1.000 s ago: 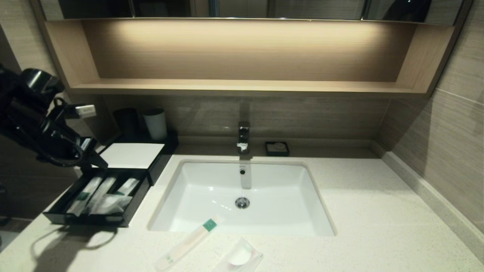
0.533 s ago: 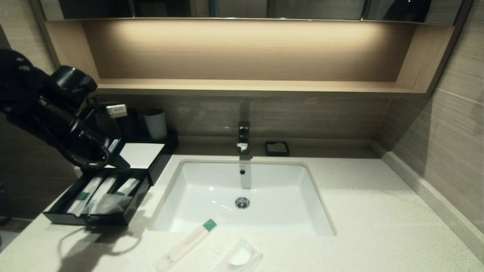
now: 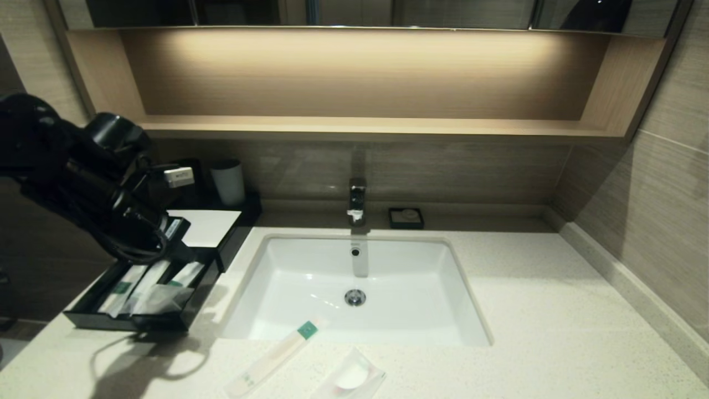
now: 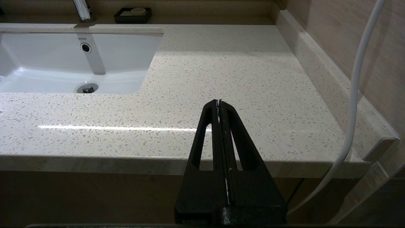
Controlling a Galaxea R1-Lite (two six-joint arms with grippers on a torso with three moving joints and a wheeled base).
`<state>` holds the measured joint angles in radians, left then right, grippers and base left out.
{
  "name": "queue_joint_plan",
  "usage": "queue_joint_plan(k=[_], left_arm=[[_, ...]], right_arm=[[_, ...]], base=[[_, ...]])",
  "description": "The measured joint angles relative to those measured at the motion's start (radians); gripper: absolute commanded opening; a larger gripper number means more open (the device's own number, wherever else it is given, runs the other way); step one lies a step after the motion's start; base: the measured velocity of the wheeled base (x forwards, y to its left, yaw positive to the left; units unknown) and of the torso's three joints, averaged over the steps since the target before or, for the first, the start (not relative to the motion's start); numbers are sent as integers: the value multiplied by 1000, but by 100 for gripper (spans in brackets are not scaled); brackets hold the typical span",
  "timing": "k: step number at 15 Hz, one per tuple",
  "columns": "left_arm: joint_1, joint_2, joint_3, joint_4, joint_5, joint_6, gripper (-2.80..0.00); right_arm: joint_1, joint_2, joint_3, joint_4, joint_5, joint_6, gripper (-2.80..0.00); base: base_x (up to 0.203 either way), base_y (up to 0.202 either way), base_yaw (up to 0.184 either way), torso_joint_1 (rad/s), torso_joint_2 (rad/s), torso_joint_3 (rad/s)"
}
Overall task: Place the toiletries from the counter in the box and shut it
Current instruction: Pick up the bathroom toiletry
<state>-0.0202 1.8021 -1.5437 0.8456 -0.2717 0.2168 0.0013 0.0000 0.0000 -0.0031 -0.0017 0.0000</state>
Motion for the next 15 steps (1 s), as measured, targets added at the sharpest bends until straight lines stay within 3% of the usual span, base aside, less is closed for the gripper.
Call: queue_joint_plan(k=[3,10,15], left_arm=[[-55,-2,63,-88,14,5,-280],[-226,32,86,-87,15,-8,-280],[-320,72,93,-94,15,-62,-280]], right_arm=[[0,0,0,0,1,0,-280],[0,0,0,1,0,0,-280],[0,0,0,0,0,0,-280]], base=[[0,0,0,0,0,0],[0,0,0,0,0,0],[0,0,0,0,0,0]])
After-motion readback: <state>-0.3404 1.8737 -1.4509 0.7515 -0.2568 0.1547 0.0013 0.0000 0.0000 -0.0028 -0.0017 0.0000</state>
